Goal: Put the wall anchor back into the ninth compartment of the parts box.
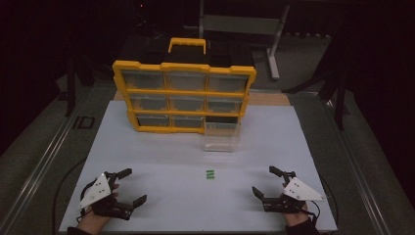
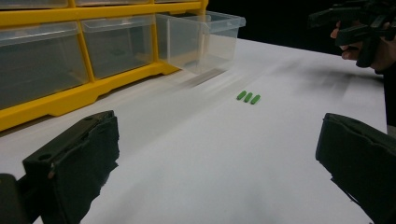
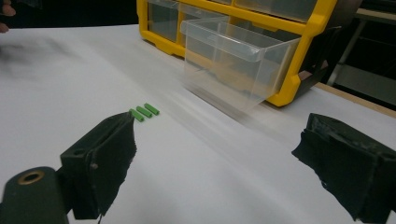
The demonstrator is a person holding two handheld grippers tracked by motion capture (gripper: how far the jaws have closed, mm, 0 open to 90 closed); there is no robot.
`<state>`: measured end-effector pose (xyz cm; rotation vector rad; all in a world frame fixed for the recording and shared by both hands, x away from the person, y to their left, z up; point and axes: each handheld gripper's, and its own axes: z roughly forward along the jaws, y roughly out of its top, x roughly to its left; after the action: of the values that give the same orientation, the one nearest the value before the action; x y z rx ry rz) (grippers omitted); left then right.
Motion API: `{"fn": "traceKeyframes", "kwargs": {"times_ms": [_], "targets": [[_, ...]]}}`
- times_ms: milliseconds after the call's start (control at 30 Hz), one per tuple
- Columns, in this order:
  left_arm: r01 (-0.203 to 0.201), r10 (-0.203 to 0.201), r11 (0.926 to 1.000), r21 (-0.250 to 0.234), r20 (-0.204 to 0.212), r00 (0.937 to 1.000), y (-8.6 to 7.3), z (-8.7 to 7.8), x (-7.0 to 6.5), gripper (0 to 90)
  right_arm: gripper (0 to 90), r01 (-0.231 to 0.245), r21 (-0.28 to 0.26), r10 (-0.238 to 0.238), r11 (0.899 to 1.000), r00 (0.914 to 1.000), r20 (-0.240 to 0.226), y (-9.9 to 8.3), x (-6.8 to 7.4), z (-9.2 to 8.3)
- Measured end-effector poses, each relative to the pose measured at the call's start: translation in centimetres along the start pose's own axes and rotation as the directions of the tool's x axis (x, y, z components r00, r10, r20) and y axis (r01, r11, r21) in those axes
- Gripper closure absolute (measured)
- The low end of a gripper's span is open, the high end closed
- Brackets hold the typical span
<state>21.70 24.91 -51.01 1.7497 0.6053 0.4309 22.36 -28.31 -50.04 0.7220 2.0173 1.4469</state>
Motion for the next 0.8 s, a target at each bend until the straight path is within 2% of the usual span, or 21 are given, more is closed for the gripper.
{"fn": "traceKeyframes", "kwargs": {"times_ms": [267,467,733,800], "targets": [[0.005,-0.005,0.9999,0.015,0.001,1.0,-0.07,0.13,-0.01,0.1,9.9,0.01,-0.012,-0.01,1.0,0.9998,0.019,0.02,0.04,-0.08],[0.005,-0.005,0.9995,0.03,0.009,0.9999,-0.1,0.25,-0.04,0.1,9.9,0.028,-0.003,-0.028,1.0,0.9996,0.005,0.03,0.13,0.02],[0.008,-0.008,0.9995,0.031,0.009,0.9999,-0.1,0.33,-0.02,0.1,9.9,0.026,-0.004,-0.026,1.0,0.9997,0.003,0.05,0.07,-0.03],[-0.001,0.0,0.9995,0.031,0.009,1.0,-0.02,0.36,-0.02,0.1,9.9,0.015,-0.008,-0.015,1.0,0.9997,-0.021,0.05,0.04,0.01]]}}
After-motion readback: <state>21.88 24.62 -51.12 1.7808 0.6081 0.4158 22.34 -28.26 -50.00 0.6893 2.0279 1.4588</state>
